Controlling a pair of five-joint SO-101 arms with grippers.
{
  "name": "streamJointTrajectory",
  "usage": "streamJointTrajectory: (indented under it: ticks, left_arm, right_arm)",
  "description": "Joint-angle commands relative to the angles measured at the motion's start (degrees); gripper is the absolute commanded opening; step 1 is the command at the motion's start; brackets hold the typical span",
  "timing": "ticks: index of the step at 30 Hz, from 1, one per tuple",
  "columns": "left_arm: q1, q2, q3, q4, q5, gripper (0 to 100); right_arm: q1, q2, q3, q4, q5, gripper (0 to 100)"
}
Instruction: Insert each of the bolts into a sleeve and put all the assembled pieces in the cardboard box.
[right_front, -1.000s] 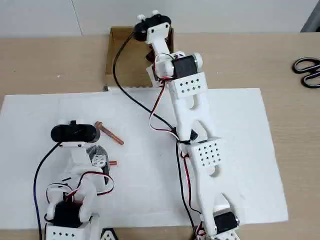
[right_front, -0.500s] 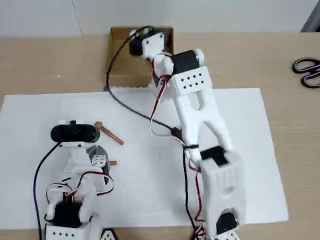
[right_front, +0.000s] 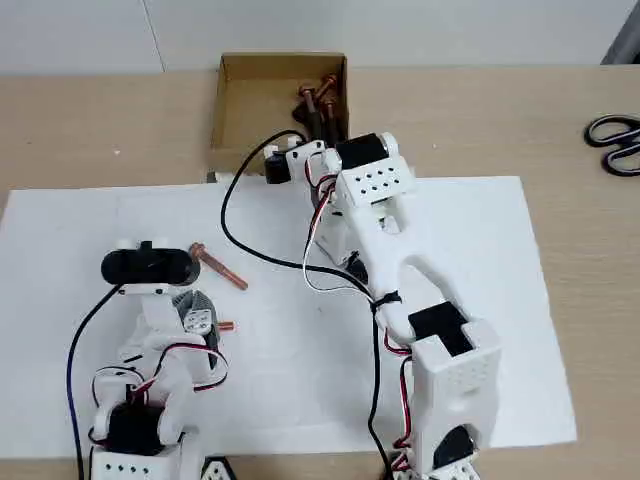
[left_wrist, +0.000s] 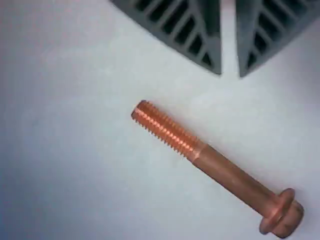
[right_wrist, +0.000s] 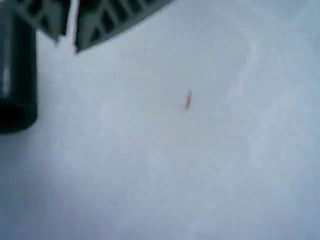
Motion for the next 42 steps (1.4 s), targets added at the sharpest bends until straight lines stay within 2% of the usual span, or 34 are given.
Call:
streamJointTrajectory:
  ticks: [1,5,11,42]
  left_arm:
    - [0.26,-0.62,-2.77,-0.09,-0.09,1]
    - [0.09,-0.62,-2.86,-0.09,-0.09,1]
    - [0.0,-0.62,-2.86,-0.09,-0.09,1]
    - [-0.18,-0.62,-2.86,-0.09,-0.26,1]
  right_arm:
    - [0.22,-3.65,0.09,-0.66,1.23,0.8]
    - [2.15,-3.65,0.09,-1.01,2.99,1.0]
    - [4.97,-3.65,0.18,-0.92,6.86,9.8]
    - [2.33,4.79,0.18,-3.03,9.76,9.8]
